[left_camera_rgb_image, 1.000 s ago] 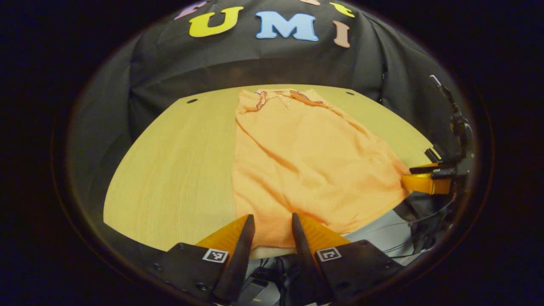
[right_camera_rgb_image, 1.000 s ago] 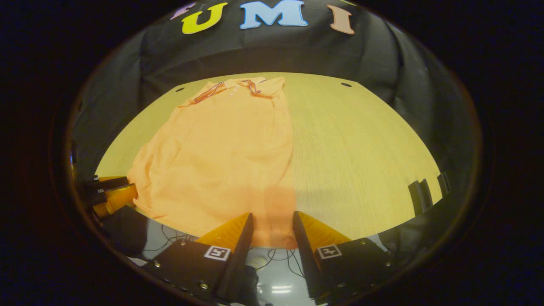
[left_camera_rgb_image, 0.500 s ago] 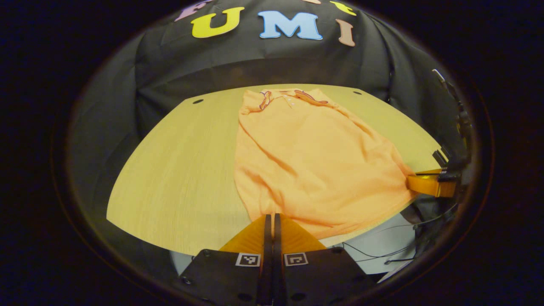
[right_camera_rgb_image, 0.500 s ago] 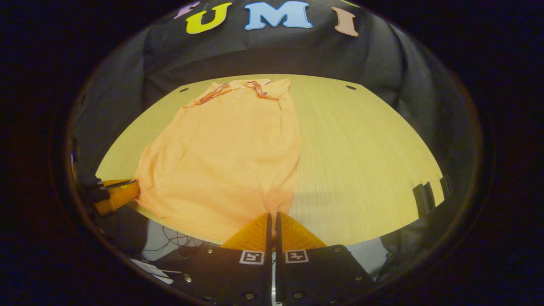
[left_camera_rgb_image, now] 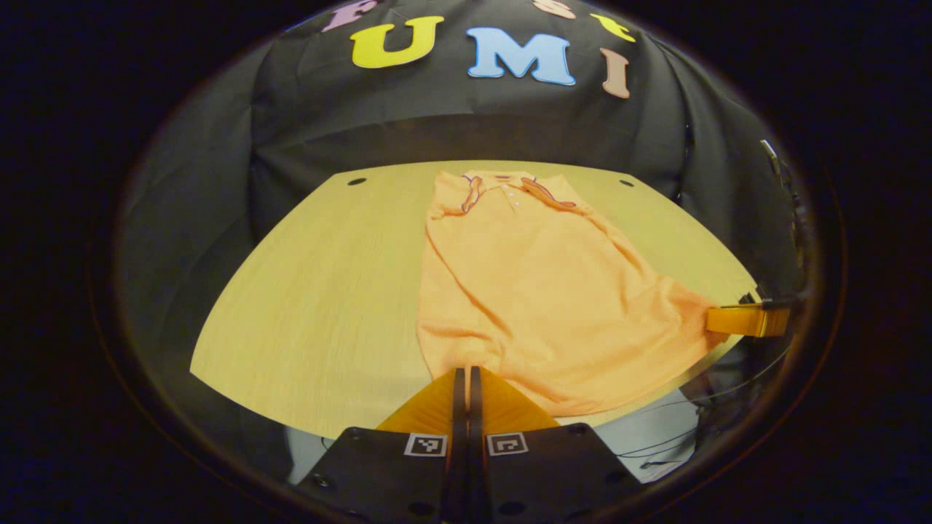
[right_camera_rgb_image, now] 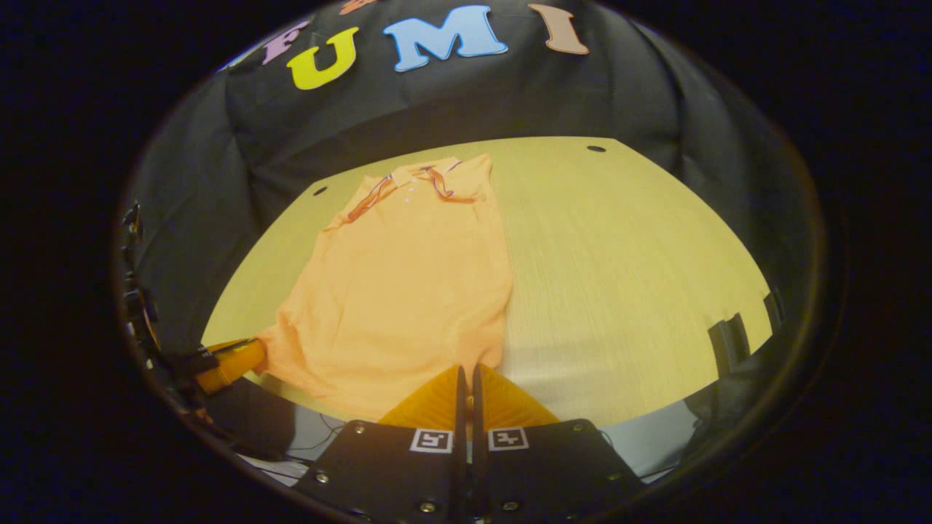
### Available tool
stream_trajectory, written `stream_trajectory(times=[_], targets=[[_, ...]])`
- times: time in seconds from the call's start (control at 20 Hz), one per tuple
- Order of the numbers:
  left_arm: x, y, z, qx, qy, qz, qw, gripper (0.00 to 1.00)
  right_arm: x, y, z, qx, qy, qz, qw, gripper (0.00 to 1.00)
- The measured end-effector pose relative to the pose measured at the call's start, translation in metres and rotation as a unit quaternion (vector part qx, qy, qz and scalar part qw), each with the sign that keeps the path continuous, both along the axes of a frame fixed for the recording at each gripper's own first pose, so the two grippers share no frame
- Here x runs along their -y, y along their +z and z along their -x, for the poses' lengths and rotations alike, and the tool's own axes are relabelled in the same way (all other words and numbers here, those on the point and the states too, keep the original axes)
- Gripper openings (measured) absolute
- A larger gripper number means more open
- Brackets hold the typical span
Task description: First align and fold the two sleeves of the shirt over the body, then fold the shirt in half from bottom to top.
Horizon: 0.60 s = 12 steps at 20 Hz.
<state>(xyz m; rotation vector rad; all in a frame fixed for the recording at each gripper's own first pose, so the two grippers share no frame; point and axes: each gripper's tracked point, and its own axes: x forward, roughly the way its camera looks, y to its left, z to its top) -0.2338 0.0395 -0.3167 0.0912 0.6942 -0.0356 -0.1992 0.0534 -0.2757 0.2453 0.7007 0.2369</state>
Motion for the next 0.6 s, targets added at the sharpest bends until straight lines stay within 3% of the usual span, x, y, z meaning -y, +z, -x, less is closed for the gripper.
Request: stream_trajectory(times=[0.6], targets=[[0.007, 0.074, -0.093, 0.058, 0.005, 0.003, 0.998, 0.06, 0.006, 0.106, -0.079, 0.097, -0.004, 0.006, 0.995, 0.0]])
